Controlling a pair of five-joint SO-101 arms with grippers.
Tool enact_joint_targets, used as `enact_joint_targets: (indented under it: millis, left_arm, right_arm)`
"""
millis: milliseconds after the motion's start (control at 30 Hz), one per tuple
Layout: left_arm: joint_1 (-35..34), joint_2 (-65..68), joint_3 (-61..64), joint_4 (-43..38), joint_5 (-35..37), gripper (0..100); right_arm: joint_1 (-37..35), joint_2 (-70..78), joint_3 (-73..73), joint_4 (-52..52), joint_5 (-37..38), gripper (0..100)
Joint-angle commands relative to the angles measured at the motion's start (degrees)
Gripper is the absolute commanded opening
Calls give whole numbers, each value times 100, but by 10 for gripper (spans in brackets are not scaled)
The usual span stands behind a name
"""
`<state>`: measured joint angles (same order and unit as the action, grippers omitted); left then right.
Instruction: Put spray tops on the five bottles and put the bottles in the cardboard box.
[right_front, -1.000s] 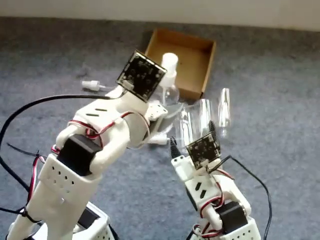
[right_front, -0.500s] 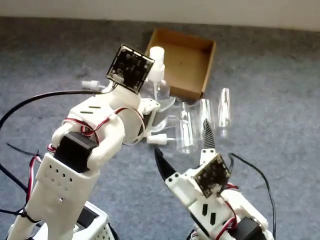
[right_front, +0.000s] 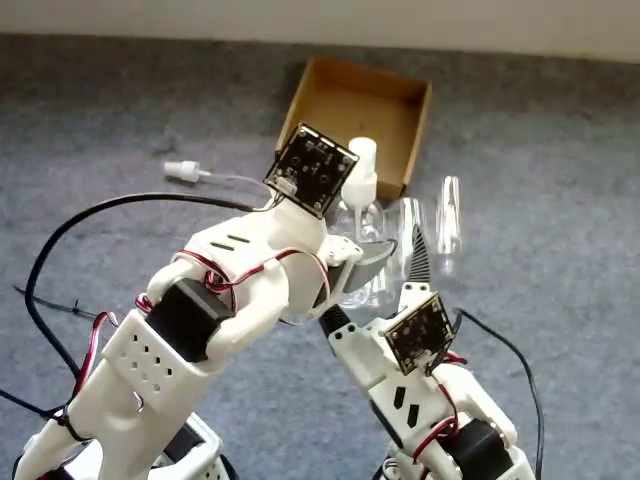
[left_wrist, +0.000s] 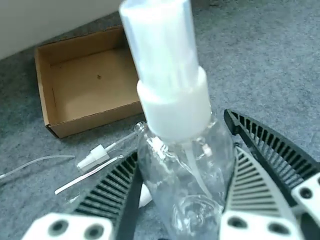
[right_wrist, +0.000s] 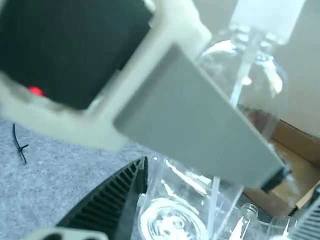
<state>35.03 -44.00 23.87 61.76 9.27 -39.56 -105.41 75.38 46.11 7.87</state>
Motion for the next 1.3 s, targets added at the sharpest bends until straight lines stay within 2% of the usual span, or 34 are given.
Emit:
enact_joint_targets:
  millis: [0,200,433,667,767,933,1133,1267]
  left_arm:
    - [127,-224,-40,-88,70,7]
    - [435,-927,189,396,-53,6]
    - [479,-1411,840,193,-255,6]
    - [444,-1798,1314,202,-290,11]
    - [444,-2070,1323,202,-818,34]
    - [435,-2721,1358,229,-1354,189]
    - [-110,-3477,1376,237,-1609,200]
    - [-145,-3811,1376,343,-1609,204]
  right_arm:
    - [-13,4,-66,-277,18,440]
    - [171,4,-48,-541,-18,421]
    - [189,4,-75,-567,-18,154]
    - [330,4,-92,-567,-18,71]
    - [532,4,-48,-567,-18,0]
    - [848,4,-40,-567,-26,5]
    - [1033,13,-31,-576,-26,5]
    - [1051,13,84,-655,-26,5]
